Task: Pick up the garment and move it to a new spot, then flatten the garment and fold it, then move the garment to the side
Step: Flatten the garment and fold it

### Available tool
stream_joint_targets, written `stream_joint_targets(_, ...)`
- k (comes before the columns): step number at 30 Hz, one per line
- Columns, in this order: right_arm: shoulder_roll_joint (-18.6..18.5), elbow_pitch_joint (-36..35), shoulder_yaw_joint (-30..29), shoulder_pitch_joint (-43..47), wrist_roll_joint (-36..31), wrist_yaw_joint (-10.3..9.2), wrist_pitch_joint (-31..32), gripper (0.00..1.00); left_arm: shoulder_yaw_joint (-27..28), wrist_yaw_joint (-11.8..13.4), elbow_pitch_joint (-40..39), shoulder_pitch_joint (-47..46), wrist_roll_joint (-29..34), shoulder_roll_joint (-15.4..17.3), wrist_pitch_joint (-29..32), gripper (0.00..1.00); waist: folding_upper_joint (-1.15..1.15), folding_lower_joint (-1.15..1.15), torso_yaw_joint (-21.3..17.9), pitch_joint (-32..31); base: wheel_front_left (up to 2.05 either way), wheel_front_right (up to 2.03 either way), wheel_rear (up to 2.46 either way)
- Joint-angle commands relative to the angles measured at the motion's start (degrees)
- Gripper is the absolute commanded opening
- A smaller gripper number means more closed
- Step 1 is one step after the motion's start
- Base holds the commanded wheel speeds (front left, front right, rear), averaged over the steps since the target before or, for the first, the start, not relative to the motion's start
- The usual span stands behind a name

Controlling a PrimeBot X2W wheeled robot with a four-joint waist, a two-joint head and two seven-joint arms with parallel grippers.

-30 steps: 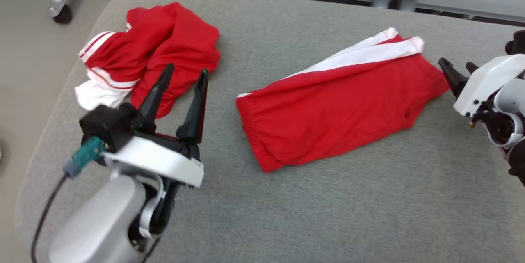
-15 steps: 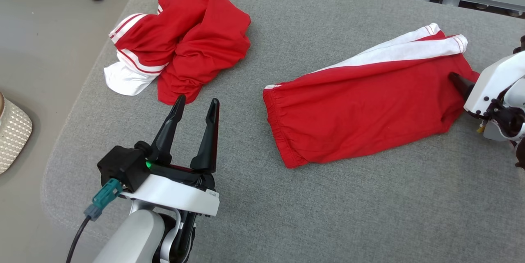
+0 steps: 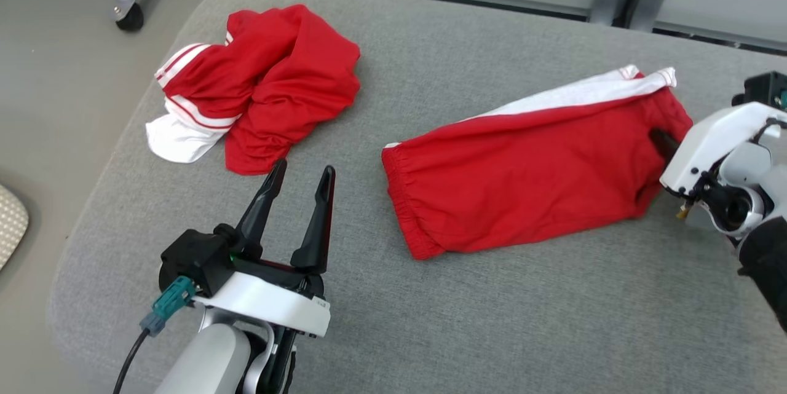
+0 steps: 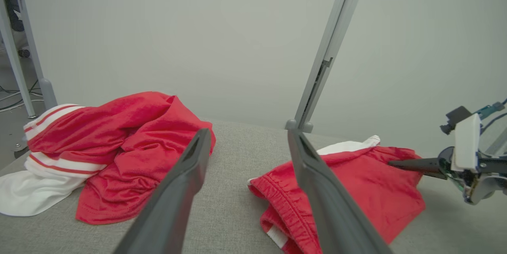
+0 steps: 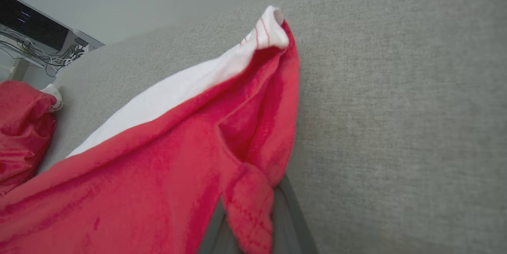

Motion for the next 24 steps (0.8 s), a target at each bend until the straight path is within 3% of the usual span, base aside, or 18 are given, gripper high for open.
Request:
stream_joint_targets(1,-0.7,-0.8,-0.4,1.5,0.9,0.11,-0.8,0.0,0.3,-0.4,0.4,0.7,0.5,0.3,0.0,1.0,0.0,0.0,-1.7,-1.6,0.0,0.0,0.0)
stream_joint_targets(13,-5.7,-9.0,-1.6,12.0,5.1,0.1,-7.2,0.0,0.8,0.0,0.7,3.9,0.3,0.7,0.0,1.0,0.0,0.0,-9.5,-6.2,0.0,0.0,0.0)
stream_joint_targets(24,-10.0,-11.4,-2.3,19.9,7.1,0.1,-12.0,0.0,2.4,1.1,0.0,7.3,0.9,1.8,0.0,1.0,0.0,0.0,-13.0,-10.8,0.0,0.0,0.0)
